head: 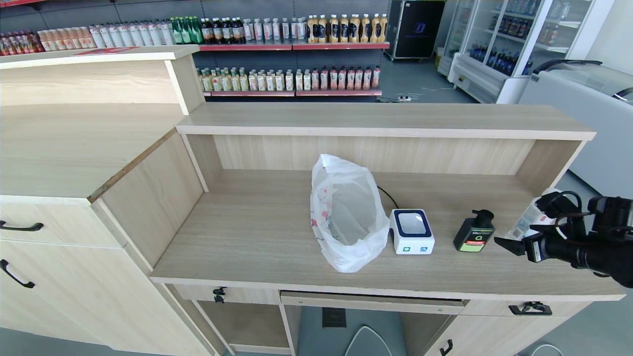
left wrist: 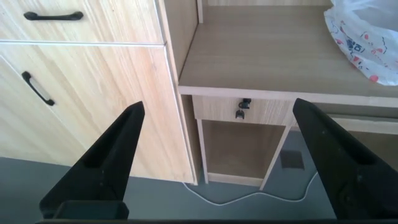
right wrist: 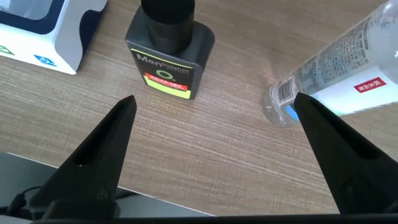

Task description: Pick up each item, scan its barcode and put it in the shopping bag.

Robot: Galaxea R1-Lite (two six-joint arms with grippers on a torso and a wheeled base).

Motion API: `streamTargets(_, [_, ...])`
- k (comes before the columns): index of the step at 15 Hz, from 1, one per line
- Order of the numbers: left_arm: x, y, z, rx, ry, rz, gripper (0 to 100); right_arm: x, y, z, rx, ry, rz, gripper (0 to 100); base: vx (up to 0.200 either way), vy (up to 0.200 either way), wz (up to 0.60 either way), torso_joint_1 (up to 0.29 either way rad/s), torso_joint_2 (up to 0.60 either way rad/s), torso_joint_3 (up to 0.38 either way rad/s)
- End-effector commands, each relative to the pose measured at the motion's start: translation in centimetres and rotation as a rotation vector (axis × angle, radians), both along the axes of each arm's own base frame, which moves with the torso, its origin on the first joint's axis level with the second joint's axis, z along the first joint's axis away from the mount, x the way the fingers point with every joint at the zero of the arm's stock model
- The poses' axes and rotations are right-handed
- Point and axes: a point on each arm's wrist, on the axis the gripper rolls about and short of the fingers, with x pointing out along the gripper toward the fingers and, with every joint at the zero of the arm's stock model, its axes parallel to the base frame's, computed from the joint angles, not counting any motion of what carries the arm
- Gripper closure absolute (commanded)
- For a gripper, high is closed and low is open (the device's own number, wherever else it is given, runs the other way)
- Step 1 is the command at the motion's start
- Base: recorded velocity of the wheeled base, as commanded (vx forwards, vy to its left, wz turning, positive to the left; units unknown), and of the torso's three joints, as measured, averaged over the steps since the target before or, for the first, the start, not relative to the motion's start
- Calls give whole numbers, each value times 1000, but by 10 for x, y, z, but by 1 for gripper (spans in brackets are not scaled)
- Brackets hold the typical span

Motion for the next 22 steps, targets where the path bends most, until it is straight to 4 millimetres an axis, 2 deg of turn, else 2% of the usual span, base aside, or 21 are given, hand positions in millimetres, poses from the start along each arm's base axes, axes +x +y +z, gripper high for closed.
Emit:
streamTargets(1, [0, 0, 0, 1, 0, 1, 0, 6, 5, -10, 6, 14, 23, 0, 0, 0, 0, 0, 0, 0])
streamTargets(7, [0, 0, 0, 1, 0, 1, 0, 18, 9, -26, 29, 3, 130, 0, 0, 0, 0, 0, 0, 0])
streamTargets(22, [0, 0, 0, 1, 0, 1, 0, 60, 26, -60, 15, -90, 250, 0, 0, 0, 0, 0, 0, 0])
